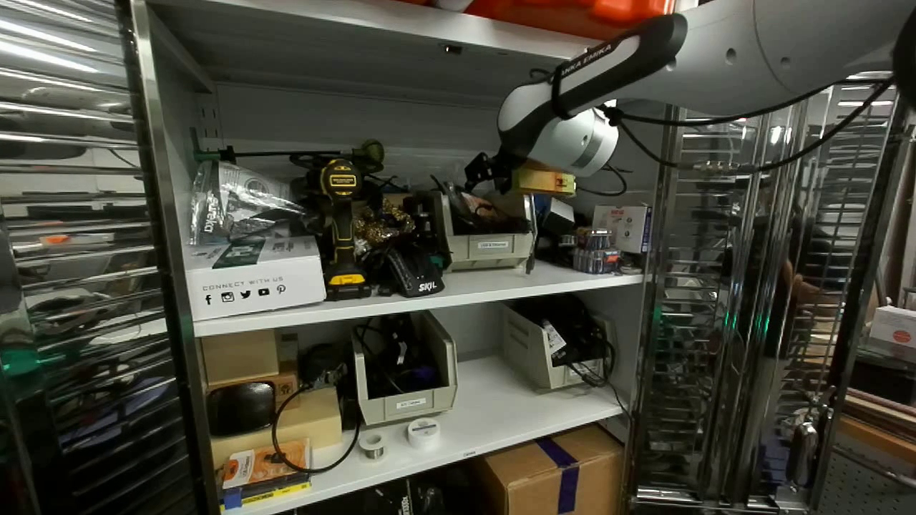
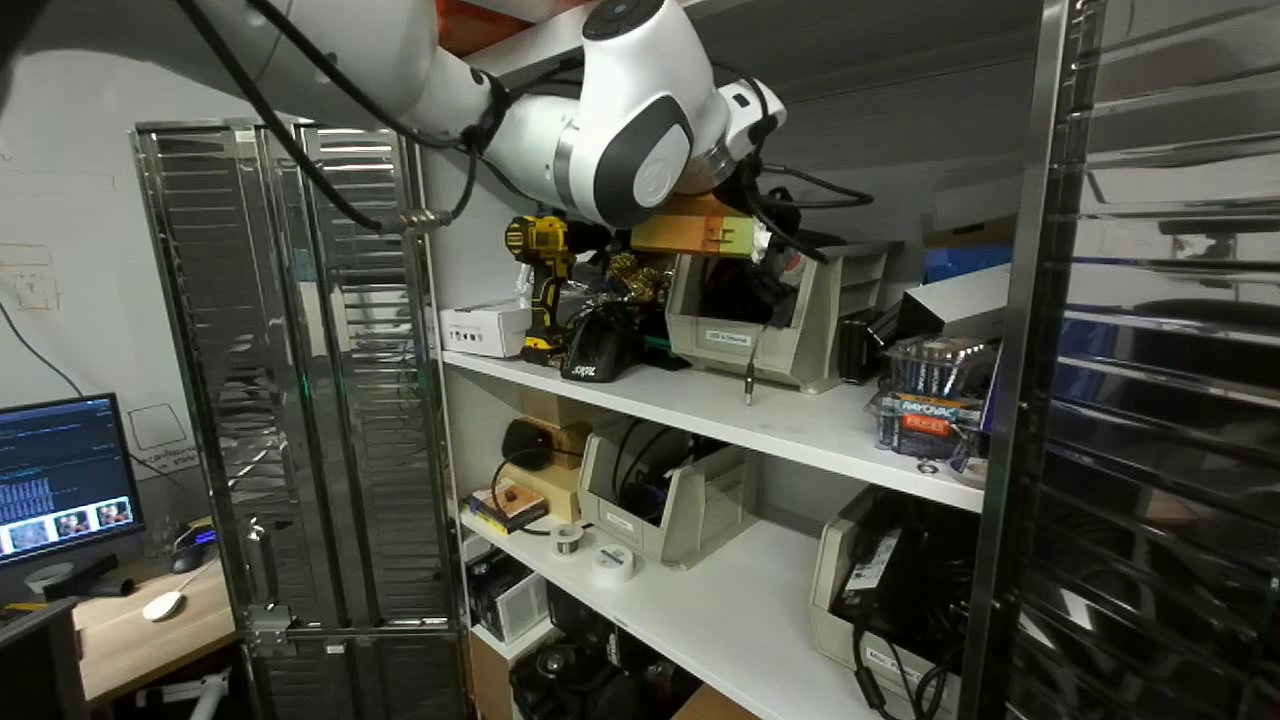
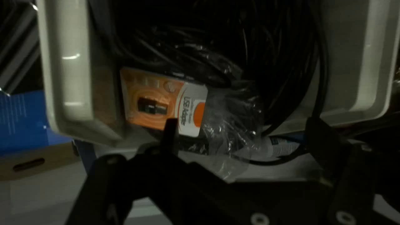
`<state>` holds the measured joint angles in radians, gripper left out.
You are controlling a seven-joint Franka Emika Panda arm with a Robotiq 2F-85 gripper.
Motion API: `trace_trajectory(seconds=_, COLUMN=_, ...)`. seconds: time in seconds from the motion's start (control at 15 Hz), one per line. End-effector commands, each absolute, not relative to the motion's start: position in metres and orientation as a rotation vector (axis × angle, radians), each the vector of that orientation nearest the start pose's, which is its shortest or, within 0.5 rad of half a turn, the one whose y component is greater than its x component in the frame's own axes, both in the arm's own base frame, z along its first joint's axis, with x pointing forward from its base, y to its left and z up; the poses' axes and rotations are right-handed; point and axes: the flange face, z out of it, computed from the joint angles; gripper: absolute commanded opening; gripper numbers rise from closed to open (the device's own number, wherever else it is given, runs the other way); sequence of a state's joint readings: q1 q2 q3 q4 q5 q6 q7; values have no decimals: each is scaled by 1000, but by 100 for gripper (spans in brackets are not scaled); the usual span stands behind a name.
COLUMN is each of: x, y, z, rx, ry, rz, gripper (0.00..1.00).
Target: Put the cable in the storage box
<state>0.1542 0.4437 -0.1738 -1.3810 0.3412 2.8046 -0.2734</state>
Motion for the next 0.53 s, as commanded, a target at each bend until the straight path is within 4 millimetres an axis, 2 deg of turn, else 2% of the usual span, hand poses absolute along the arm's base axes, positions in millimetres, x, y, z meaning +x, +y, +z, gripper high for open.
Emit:
trace_trajectory(seconds=0.0, x=688, y=-3, z=589, rx=-2763, ry=-132, rz=-1284, gripper=100)
trace_trajectory(seconds=0.2, x=650, y=-8, z=587, rx=-2803, ry=-209, rz=-1121, gripper=100)
trace_trajectory(seconds=0.27, x=635, y=-4, z=586, rx=-2840, ry=-261, rz=-1029, gripper=100)
trace_trajectory(seconds=0.47, x=595, y=-10, z=577, rx=-2896, ry=-330, rz=-730, gripper=100)
